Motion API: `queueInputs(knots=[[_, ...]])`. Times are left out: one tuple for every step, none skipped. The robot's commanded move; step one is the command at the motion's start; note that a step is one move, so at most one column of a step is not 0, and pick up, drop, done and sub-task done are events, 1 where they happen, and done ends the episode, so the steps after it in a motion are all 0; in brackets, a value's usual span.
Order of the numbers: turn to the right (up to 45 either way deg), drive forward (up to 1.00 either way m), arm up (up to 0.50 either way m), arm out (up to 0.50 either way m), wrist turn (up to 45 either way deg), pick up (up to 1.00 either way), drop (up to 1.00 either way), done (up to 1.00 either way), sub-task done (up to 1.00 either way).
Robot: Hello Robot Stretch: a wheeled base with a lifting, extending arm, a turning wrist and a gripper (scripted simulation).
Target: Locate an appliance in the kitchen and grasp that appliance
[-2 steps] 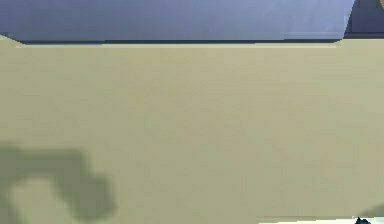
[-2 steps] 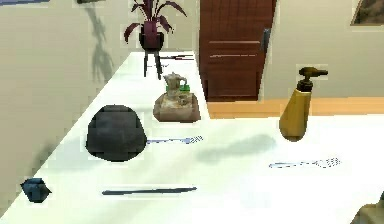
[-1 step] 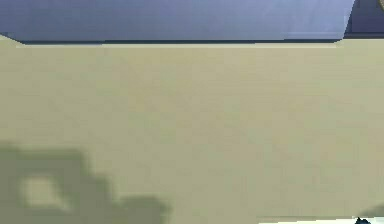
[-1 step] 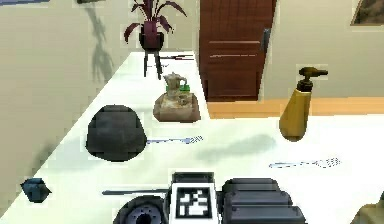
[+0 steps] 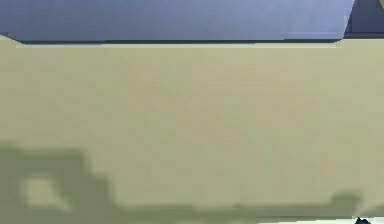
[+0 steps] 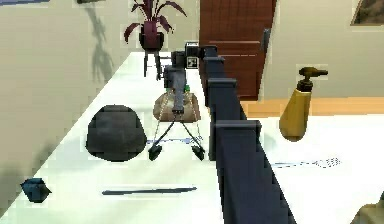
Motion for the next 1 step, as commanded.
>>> queueInputs(knots=[[0.0,0.0,0.0,0.0,45.0,0.0,0.0,0.0,0.0]])
